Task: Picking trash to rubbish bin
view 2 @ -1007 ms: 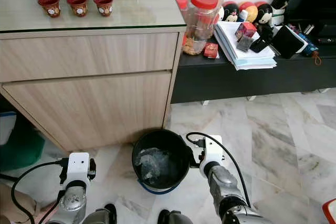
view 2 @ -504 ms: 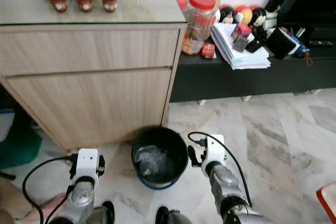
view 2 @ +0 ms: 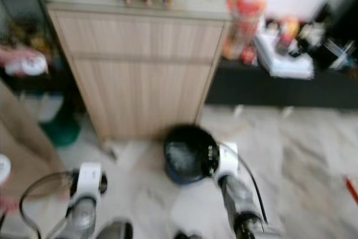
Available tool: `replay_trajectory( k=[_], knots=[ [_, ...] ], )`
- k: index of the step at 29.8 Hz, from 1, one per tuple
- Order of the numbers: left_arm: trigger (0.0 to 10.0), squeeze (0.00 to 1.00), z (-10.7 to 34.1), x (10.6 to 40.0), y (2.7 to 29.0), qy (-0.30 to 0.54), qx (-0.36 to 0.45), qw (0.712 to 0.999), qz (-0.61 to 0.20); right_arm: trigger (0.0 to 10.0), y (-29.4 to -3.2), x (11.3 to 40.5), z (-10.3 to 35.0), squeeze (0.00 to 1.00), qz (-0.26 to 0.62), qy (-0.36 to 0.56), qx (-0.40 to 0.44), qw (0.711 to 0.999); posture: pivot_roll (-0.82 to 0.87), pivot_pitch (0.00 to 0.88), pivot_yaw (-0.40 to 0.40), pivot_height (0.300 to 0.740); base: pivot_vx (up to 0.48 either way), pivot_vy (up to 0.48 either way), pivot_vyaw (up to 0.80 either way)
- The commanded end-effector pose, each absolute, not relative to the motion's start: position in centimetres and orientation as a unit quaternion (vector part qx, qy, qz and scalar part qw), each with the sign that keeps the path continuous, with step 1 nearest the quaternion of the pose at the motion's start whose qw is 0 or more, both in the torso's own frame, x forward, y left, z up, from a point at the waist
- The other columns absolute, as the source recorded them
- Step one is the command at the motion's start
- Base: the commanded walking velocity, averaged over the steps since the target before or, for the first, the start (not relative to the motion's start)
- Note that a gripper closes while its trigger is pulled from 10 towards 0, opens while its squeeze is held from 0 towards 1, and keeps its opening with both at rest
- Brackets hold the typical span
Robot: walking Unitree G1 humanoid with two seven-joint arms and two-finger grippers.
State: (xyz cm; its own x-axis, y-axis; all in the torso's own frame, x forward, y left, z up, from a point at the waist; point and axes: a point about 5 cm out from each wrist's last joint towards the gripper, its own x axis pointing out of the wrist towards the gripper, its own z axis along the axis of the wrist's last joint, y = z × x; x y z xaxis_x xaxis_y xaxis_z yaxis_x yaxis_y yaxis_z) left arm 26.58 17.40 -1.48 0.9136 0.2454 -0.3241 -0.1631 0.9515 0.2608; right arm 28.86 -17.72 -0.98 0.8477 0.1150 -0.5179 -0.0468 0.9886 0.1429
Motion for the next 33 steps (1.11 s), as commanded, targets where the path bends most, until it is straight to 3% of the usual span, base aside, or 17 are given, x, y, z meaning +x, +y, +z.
replay_trajectory(
  k=[1,33],
  knots=[
    [10.0,0.0,-2.19,25.85,16.69,0.193,0.113,0.97,0.095,10.0,-18.4,28.78,-0.99,0.0,0.035,0.275,0.056,0.959,0.09,0.149,-0.154,0.74,-0.274,0.0,0.0],
    [10.0,0.0,-2.25,25.87,16.8,0.198,0.112,0.969,0.096,10.0,-18.46,29.25,-0.49,0.0,0.029,0.261,0.063,0.963,0.07,0.159,-0.146,0.74,-0.235,0.0,0.0]
  ],
)
